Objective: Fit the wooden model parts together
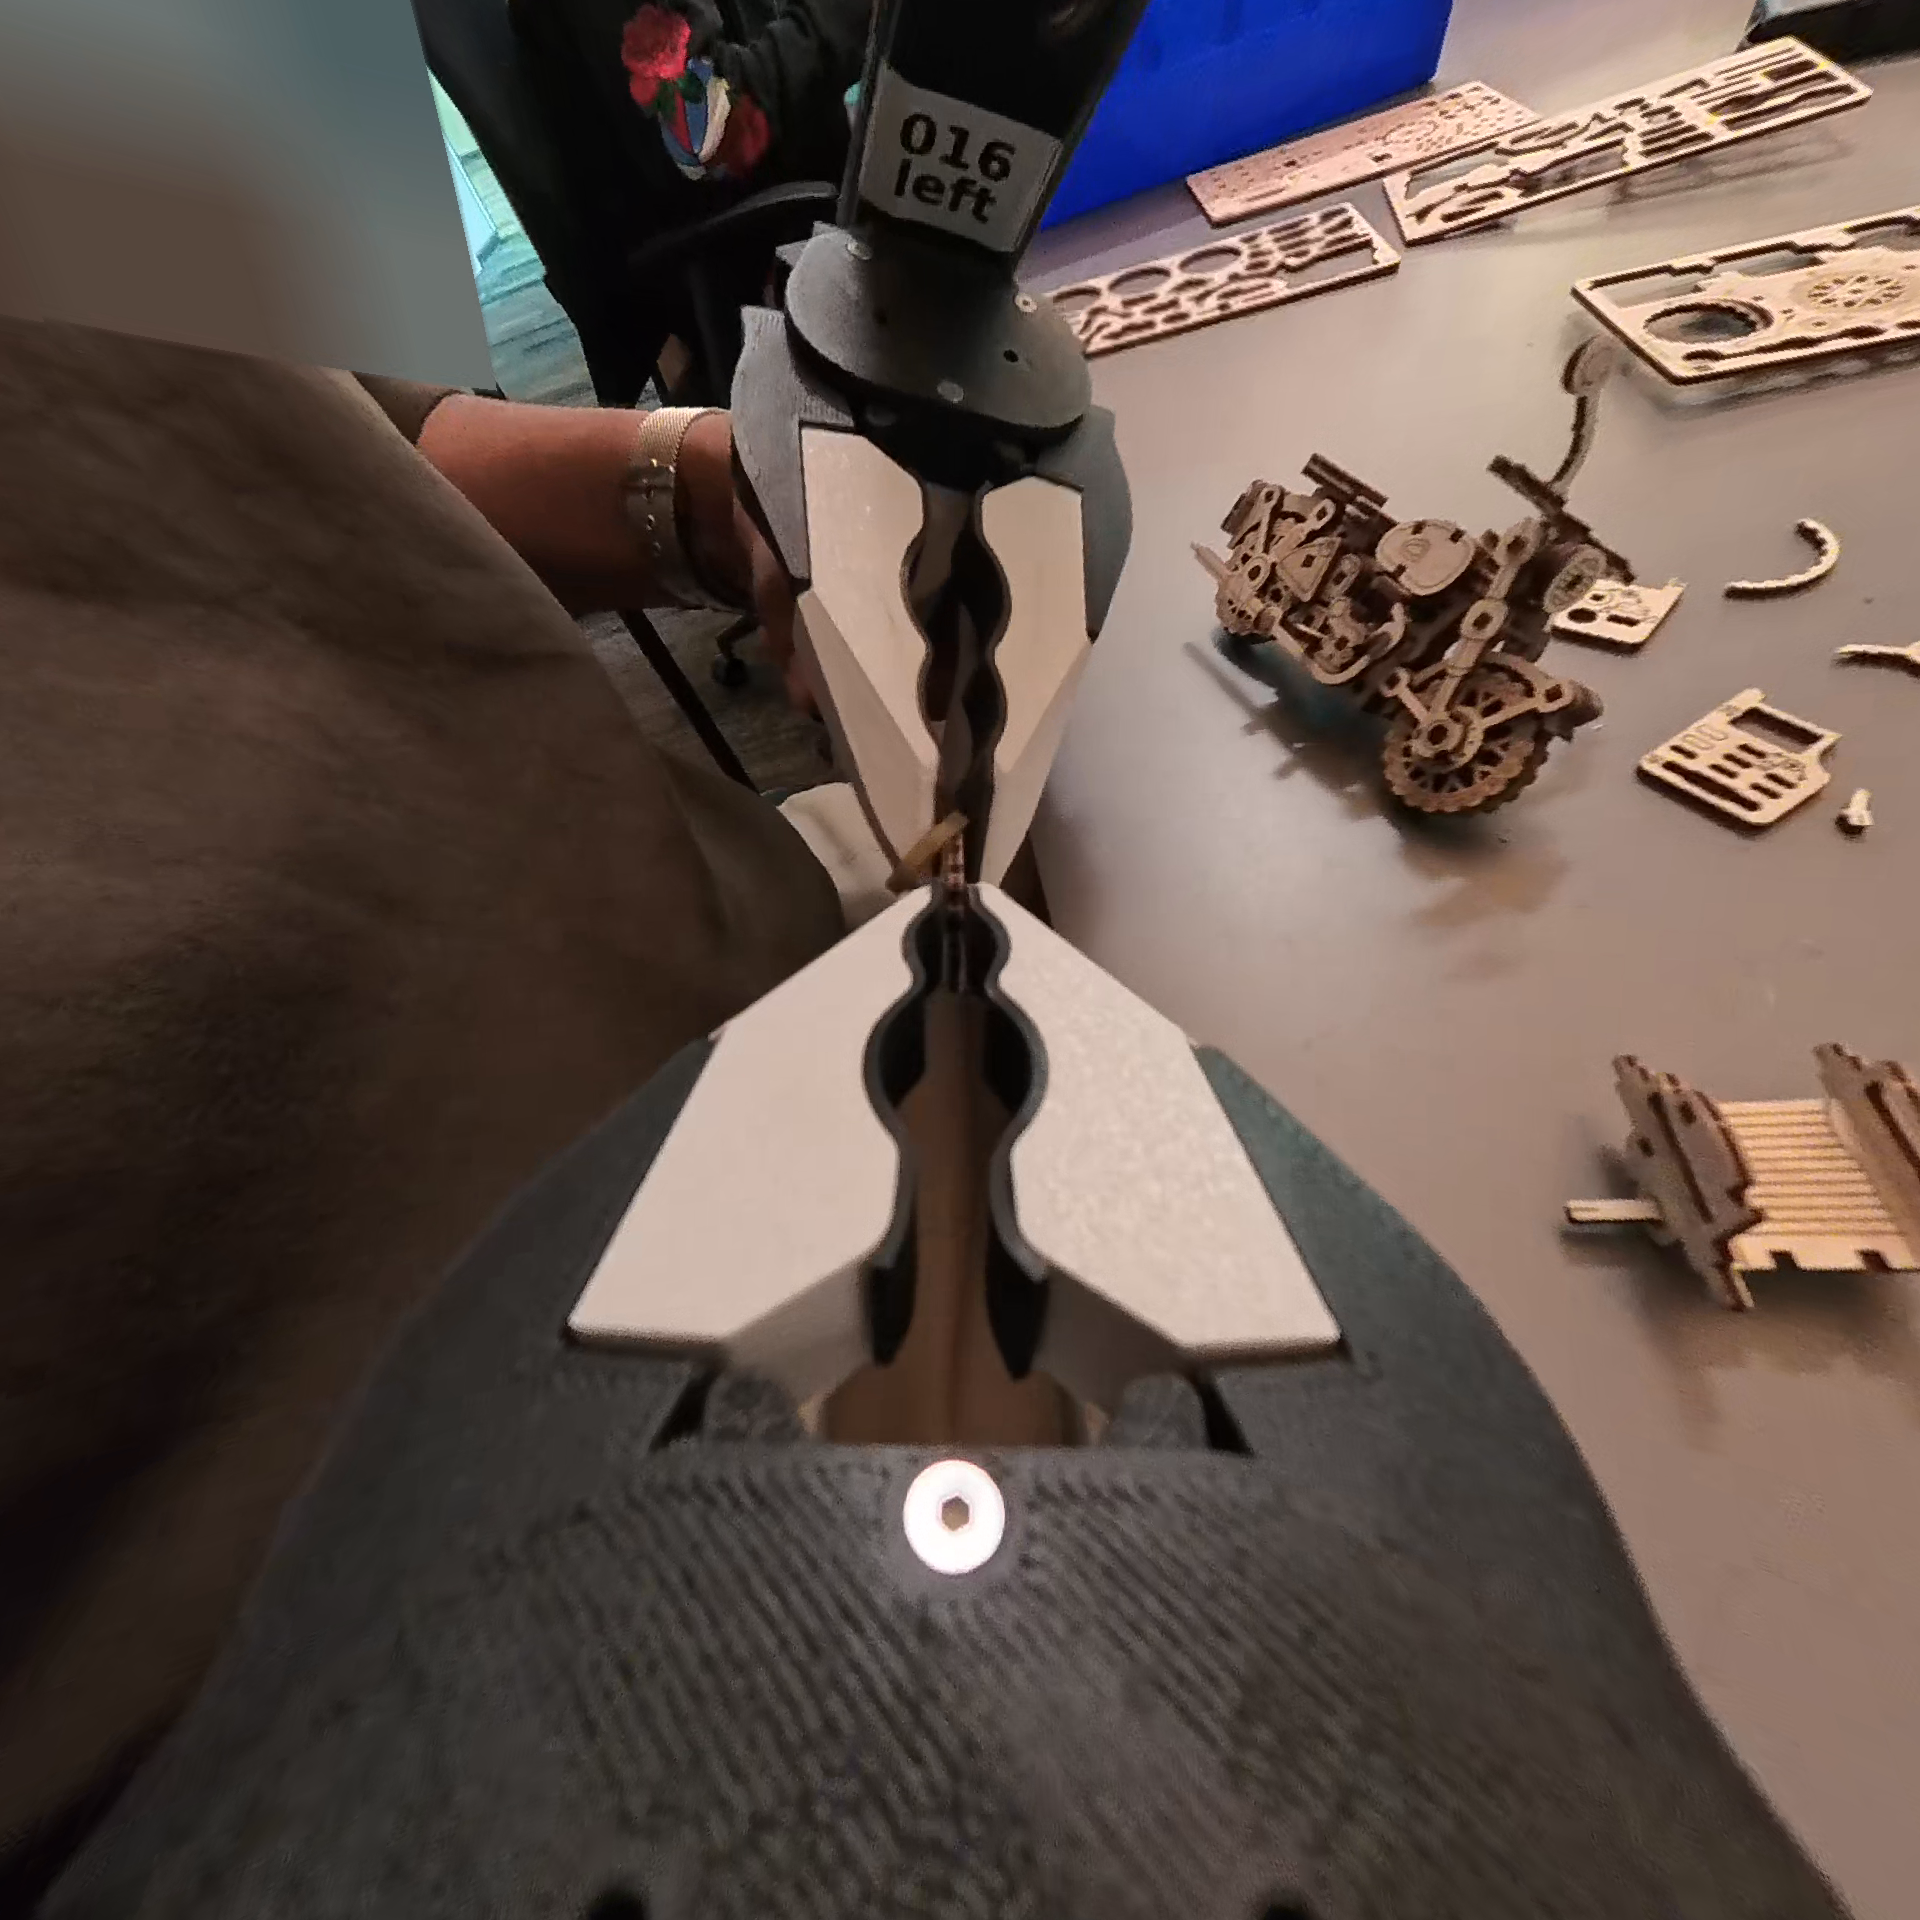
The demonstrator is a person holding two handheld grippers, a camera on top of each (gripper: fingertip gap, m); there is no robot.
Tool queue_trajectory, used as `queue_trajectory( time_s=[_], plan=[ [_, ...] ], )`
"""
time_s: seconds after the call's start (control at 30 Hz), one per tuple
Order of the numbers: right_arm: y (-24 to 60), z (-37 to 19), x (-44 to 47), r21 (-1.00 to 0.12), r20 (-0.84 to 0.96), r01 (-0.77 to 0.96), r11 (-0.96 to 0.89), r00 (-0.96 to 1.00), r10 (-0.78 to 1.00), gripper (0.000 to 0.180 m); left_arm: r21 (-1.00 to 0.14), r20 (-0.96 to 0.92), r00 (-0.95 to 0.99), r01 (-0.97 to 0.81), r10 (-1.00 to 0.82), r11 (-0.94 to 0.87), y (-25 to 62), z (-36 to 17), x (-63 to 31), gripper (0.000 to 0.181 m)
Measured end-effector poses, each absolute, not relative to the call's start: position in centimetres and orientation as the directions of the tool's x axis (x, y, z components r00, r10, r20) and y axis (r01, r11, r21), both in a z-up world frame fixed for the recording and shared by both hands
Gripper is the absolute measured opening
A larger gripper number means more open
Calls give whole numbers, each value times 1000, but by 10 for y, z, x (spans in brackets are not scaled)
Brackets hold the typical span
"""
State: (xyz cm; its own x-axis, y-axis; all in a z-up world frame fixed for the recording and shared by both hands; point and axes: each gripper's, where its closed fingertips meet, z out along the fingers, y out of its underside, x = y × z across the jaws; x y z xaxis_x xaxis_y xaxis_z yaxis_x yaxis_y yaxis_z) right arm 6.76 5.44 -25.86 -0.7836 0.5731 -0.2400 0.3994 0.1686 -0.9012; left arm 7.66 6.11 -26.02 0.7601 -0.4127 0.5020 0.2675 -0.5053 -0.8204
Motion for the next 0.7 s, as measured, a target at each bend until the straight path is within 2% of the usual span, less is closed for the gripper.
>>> queue_trajectory(
  time_s=[0.2, 0.4, 0.53, 0.7],
  plan=[
    [67, -252, 51, -908, -274, 413, 65, -706, 653, 16, -842, 481, 805, 314, -347, -439, 69, -252, 60, 0],
    [81, -237, 29, -935, -242, 352, -32, -571, 784, 17, -850, 459, 887, 422, -50, -314, 81, -253, 8, 0],
    [82, -240, 20, -912, -321, 389, -133, -474, 820, 18, -882, 371, 928, 364, 34, -299, 83, -254, 3, 1],
    [81, -242, 18, -874, -421, 432, -225, -438, 795, 22, -904, 269, 962, 269, 46, -333, 88, -257, 16, 1]
  ],
)
